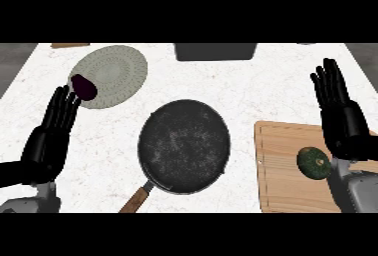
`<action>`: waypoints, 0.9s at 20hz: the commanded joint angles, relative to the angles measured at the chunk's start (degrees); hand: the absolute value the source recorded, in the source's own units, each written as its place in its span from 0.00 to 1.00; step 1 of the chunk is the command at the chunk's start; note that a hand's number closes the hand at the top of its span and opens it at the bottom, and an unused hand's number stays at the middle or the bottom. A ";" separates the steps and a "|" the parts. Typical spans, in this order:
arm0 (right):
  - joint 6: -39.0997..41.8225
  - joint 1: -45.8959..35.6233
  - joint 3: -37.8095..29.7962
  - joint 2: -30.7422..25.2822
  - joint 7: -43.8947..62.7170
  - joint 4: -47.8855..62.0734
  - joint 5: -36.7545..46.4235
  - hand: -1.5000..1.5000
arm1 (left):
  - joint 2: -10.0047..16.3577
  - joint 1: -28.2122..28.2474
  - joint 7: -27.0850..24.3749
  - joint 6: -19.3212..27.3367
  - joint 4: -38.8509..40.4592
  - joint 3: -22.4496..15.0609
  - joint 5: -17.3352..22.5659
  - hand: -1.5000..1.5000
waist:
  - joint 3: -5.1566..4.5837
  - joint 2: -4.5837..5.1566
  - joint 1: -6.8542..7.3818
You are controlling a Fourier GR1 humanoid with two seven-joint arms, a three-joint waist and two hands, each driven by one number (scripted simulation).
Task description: Pick the squash from the cutting board and place it in the pan
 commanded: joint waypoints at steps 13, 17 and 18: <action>-15.56 12.68 -16.74 6.80 -12.69 -3.53 -0.42 1.00 | 10.15 3.51 17.65 5.46 14.76 3.82 -9.99 0.50 | -0.99 1.91 -3.08; -8.43 26.40 -13.05 6.51 -18.35 -12.57 2.05 0.00 | 9.82 -0.55 19.49 4.01 16.74 3.48 -10.92 0.50 | -1.19 1.81 -0.58; -6.51 26.50 -16.41 1.78 -14.84 -15.46 0.95 0.00 | 10.19 -0.73 21.23 3.71 14.82 3.17 -11.27 0.50 | -1.20 1.77 -0.42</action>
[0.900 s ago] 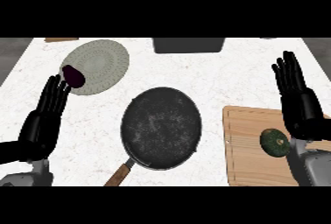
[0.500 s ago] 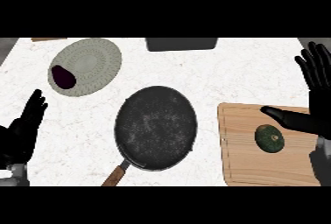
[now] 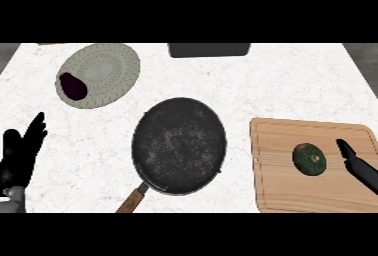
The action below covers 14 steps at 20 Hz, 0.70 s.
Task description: Pick the squash from the cutting board and place it in the pan
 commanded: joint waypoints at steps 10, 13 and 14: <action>6.23 14.73 0.38 -21.76 31.73 -19.45 18.87 0.00 | -0.75 -3.06 3.27 -0.21 -0.50 -1.52 -2.13 0.50 | -0.42 0.24 2.40; 11.81 13.13 1.94 -28.32 42.02 -20.02 22.06 0.00 | -1.06 -4.98 1.98 -0.27 2.52 -1.35 -2.43 0.50 | -0.56 0.82 2.85; 14.69 12.00 1.29 -30.96 45.42 -20.22 21.09 0.00 | 0.14 -5.11 4.07 -1.67 1.77 -0.95 -1.58 0.50 | -0.45 0.64 3.28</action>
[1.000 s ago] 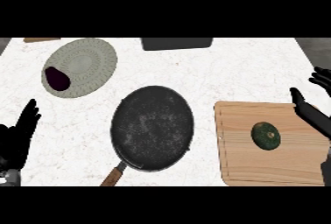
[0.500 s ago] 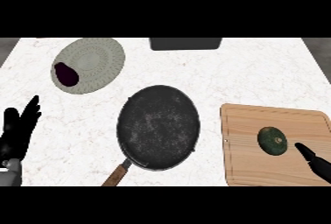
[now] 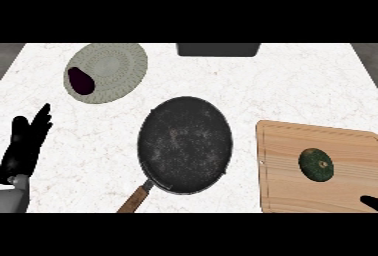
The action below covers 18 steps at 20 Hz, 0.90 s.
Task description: Pick the squash from the cutting board and place it in the pan
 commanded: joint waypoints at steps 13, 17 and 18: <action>24.01 -20.69 20.38 -10.67 44.18 -0.90 5.80 0.00 | -1.77 -1.62 -0.04 -0.21 1.36 -0.29 -1.68 0.50 | 0.30 -0.20 0.79; 26.06 -26.67 22.27 -5.74 44.97 5.08 9.24 0.00 | 0.13 -1.27 2.66 -2.30 -0.80 2.38 -0.33 0.50 | 0.34 -0.32 0.35; 24.94 -28.06 26.92 -2.78 48.31 4.56 12.03 0.00 | 0.28 -3.40 0.87 -3.06 2.84 2.41 -0.67 0.50 | 0.32 -0.25 0.32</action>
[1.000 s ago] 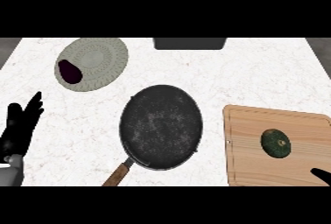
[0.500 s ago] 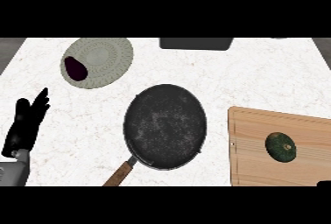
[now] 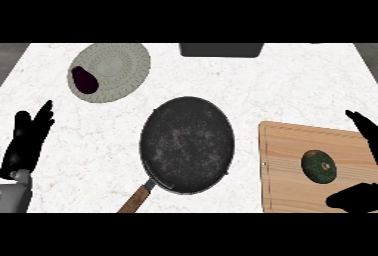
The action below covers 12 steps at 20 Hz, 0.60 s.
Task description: Pick the squash from the cutting board and place it in the pan
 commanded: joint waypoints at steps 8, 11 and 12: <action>2.94 -0.73 5.19 7.65 2.09 7.86 10.65 0.00 | -2.26 1.63 -3.41 0.32 1.82 1.26 -2.27 0.50 | 0.07 -0.17 -0.95; 5.80 -1.33 3.23 8.28 0.53 9.41 9.99 0.00 | 0.01 1.02 -0.98 -2.51 1.11 3.73 -0.60 0.50 | 0.07 -0.19 -0.98; 5.65 -2.65 5.52 9.75 1.26 11.32 12.09 0.00 | -1.45 2.66 -1.85 -1.29 -1.23 2.50 -1.62 0.50 | 0.07 -0.19 -0.75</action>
